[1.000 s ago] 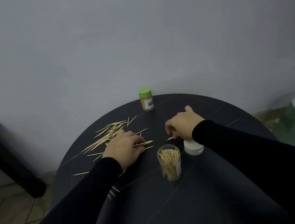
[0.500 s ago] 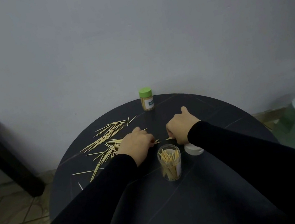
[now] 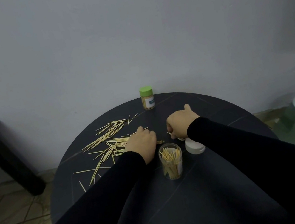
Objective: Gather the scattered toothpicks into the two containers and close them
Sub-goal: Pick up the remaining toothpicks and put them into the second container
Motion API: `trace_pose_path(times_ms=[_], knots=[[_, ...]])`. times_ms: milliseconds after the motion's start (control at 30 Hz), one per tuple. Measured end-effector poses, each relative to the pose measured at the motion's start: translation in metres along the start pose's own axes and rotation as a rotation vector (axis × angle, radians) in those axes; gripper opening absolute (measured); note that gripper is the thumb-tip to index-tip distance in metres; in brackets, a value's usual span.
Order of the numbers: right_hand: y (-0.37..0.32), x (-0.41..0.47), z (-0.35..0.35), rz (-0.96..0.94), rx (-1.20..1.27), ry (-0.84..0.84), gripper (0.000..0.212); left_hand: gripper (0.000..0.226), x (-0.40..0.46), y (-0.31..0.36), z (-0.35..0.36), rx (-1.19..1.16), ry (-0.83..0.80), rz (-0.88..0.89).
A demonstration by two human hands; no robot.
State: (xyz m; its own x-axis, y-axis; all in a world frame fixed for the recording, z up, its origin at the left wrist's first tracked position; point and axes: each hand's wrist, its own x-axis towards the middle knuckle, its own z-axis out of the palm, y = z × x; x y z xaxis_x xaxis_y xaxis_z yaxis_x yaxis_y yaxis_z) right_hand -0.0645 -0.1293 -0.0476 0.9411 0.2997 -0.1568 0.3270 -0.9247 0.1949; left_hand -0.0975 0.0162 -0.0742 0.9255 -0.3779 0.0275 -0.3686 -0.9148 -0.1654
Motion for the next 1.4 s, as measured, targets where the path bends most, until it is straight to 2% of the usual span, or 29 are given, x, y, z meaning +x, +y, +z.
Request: trace_pose_path(times_ms=[100, 200, 367, 433, 533, 667, 767, 833, 933, 1067, 1267, 1333, 1400], knots=[[-0.002, 0.0, 0.0, 0.069, 0.079, -0.02, 0.025, 0.034, -0.002, 0.001, 0.001, 0.019, 0.032, 0.005], [-0.005, -0.001, 0.0, 0.078, 0.054, -0.012, 0.017, 0.031, -0.004, -0.001, 0.002, -0.03, 0.08, 0.0], [-0.016, -0.006, 0.005, 0.006, -0.199, -0.032, 0.025, 0.023, -0.008, -0.007, -0.004, -0.253, 0.111, -0.076], [-0.016, -0.008, 0.003, -0.007, -0.185, 0.0, 0.026, 0.019, -0.01, -0.008, -0.008, -0.394, 0.15, -0.142], [-0.012, -0.015, -0.008, -0.016, 0.081, 0.069, 0.018, 0.013, -0.013, -0.006, -0.015, -0.666, 0.231, -0.202], [-0.003, -0.038, -0.018, -0.072, 0.63, 0.178, 0.01, 0.016, -0.024, 0.001, -0.031, -1.062, 0.355, -0.164], [-0.006, -0.062, -0.017, -0.152, 1.024, 0.207, 0.01, 0.02, -0.039, 0.012, -0.041, -1.339, 0.361, -0.126], [-0.011, -0.075, -0.012, -0.195, 1.173, 0.215, 0.013, 0.02, -0.049, 0.021, -0.043, -1.475, 0.325, -0.125], [-0.016, -0.088, -0.004, -0.232, 1.245, 0.216, 0.014, 0.02, -0.062, 0.029, -0.04, -1.602, 0.273, -0.14], [-0.008, -0.095, 0.004, -0.23, 1.178, 0.192, 0.009, 0.017, -0.074, 0.033, -0.028, -1.596, 0.233, -0.167], [0.008, -0.098, 0.01, -0.252, 1.051, 0.141, 0.014, 0.012, -0.088, 0.025, -0.012, -1.37, 0.233, -0.166], [0.012, -0.099, 0.011, -0.287, 1.015, 0.117, 0.021, 0.017, -0.091, 0.021, -0.008, -1.31, 0.284, -0.122], [0.012, -0.1, 0.011, -0.298, 0.959, 0.073, 0.043, 0.023, -0.093, 0.018, -0.006, -1.13, 0.37, -0.044]])
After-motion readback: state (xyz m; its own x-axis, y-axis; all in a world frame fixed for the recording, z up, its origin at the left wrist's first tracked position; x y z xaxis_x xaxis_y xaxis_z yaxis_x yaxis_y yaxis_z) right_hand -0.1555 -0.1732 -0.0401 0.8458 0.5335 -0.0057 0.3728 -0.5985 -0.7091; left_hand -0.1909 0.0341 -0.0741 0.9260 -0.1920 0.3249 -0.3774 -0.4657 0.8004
